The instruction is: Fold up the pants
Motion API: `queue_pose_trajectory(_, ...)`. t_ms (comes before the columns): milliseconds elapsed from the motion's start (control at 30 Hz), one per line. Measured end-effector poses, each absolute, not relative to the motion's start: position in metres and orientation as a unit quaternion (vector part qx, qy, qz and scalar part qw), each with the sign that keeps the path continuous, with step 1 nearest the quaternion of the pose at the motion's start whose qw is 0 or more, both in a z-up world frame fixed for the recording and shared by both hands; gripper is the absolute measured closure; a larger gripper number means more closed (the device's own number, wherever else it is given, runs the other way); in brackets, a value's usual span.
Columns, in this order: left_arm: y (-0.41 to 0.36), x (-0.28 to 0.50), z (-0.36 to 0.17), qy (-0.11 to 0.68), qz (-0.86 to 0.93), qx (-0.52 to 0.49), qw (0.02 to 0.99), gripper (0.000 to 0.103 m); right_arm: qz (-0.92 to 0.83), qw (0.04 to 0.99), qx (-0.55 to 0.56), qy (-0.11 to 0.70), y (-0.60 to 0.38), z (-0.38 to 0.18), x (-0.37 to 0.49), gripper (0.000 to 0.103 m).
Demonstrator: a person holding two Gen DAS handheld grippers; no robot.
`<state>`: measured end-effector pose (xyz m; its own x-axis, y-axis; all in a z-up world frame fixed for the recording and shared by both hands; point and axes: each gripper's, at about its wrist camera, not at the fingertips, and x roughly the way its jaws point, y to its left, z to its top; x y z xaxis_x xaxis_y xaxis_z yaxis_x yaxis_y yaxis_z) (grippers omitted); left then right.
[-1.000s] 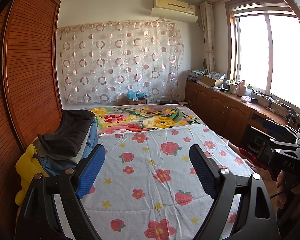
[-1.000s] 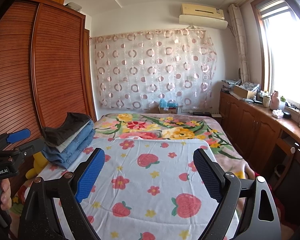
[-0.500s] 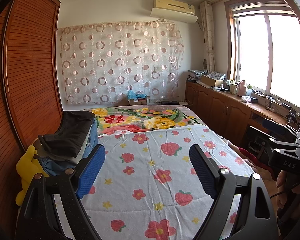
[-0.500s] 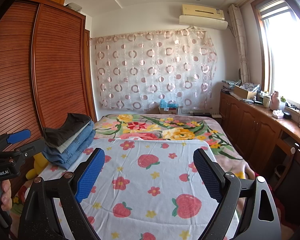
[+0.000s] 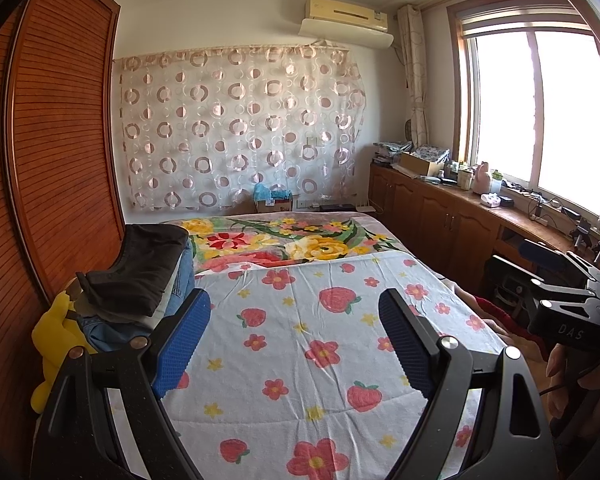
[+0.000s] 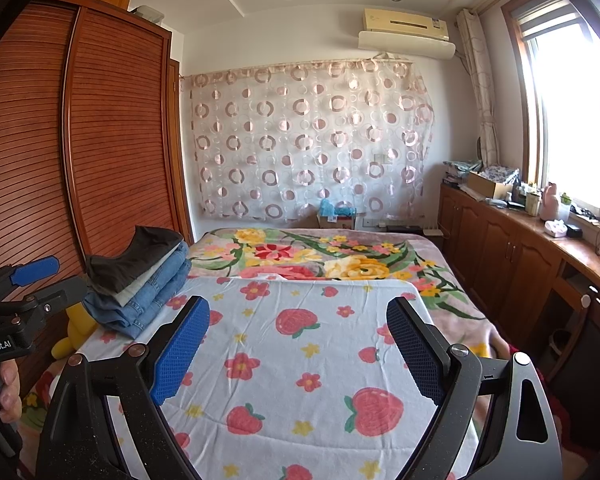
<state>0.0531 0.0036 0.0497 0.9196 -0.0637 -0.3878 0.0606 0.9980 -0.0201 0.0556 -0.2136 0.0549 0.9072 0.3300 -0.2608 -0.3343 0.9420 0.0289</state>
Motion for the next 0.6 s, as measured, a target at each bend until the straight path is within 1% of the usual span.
queue_pose_trajectory(600, 0.0032, 0.053, 0.0489, 0.198, -0.032, -0.003, 0.98, 0.016, 0.171, 0.976, -0.009, 0.132, -0.2128, 0.054, 0.0547, 0.012)
